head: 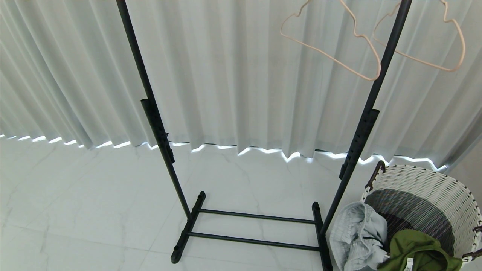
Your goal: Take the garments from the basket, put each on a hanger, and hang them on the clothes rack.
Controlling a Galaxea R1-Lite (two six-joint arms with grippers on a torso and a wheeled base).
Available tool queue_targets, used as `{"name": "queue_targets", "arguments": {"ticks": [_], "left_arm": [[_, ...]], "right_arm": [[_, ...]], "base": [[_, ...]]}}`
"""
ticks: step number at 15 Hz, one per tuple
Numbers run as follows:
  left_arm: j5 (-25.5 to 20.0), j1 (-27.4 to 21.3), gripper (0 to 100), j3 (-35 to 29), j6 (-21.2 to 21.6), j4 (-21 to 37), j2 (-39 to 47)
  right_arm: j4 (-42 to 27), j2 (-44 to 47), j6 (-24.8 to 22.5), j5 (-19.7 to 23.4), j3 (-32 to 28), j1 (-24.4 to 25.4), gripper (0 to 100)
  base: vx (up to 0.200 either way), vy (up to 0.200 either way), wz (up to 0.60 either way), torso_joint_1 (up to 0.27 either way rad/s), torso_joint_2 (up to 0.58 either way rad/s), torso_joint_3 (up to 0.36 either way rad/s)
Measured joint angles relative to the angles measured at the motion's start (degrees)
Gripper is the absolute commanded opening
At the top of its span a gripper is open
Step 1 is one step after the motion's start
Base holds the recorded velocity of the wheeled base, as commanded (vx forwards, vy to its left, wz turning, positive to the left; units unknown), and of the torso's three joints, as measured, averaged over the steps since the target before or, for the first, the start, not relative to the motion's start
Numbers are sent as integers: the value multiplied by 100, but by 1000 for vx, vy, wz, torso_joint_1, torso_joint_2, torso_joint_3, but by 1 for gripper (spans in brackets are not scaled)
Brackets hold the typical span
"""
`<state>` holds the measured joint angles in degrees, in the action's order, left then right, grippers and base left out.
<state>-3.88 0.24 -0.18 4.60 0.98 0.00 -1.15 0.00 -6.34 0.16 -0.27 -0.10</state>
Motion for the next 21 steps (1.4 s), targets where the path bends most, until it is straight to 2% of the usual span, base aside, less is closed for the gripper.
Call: {"name": "queue_targets", "arguments": {"ticks": [3,6,9,12,14,16,20,21], "left_arm": [[21,0,100,0,-140,0,0],[21,0,100,0,-145,0,0],[21,0,100,0,-126,0,0],[21,0,100,0,-118,-2,0],[18,0,100,0,-118,0,0],[21,0,100,0,-116,-2,0],[21,2,100,0,-115,0,0],[21,5,100,0,-110,0,0]], "right_arm": [[71,11,10,104,-15,0,100],[105,413,152,328,-874,205,100],[90,1603,-336,241,-1467,432,100],[223,3282,-1200,84,-1698,411,100],[642,4551,-2050,33,-1720,194,100],[1587,5880,-2934,5,-1563,-102,100],[4209,8374,-4470,-21,-942,-797,100],[4445,8771,-4730,-26,-850,-1023,100]], "base": [[0,0,0,0,0,0],[0,0,0,0,0,0],[0,0,0,0,0,0],[0,0,0,0,0,0],[0,0,0,0,0,0],[0,0,0,0,0,0],[0,0,0,0,0,0],[0,0,0,0,0,0]]}}
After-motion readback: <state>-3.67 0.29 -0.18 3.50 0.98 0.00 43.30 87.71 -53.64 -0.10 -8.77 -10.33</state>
